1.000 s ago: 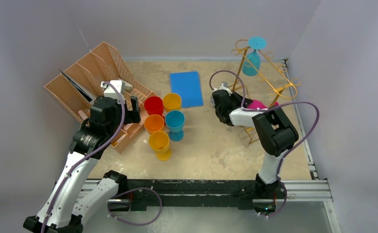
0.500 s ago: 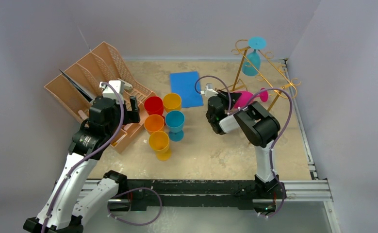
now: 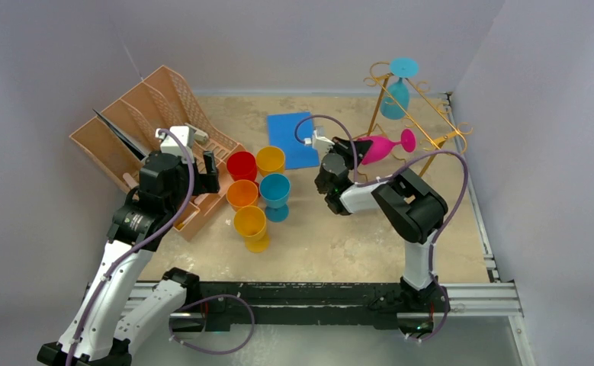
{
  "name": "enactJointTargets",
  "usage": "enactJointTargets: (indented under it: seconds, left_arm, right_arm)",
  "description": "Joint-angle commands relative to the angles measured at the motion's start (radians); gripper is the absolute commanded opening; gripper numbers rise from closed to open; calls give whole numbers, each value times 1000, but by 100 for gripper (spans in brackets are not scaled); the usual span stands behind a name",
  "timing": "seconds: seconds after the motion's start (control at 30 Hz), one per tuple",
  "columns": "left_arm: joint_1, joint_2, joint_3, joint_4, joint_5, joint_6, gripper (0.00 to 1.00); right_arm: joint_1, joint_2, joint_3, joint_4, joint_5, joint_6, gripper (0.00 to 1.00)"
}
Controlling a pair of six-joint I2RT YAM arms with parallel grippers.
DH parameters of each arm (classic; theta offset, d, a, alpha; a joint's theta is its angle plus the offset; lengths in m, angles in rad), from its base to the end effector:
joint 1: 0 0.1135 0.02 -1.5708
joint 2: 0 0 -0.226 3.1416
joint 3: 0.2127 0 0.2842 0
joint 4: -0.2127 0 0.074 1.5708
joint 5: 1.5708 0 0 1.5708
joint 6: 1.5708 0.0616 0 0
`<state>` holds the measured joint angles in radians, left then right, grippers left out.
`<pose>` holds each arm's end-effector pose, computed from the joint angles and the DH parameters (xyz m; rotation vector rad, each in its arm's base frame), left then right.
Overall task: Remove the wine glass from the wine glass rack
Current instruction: Pick up the wine glass at the center of the board, then place the wine glass at the center of the board.
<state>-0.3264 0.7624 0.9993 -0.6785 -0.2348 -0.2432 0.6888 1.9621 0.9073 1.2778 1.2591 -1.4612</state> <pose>0.2258 -0.0613 0.3359 -0.0660 2.0007 -0.1293 0.3353 0.2001 0.1309 -0.5566 1.5963 -1.4319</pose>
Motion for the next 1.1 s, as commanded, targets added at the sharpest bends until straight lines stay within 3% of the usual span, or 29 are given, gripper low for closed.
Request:
enactJointTargets:
  seconds: [0.0, 1.07]
  left_arm:
    - [12, -9, -6, 17, 9, 4, 89]
    - [34, -2, -6, 23, 29, -1, 89]
  right_arm:
    - [32, -74, -1, 70, 58, -22, 0]
    - [464, -446, 31, 91, 317, -202, 0]
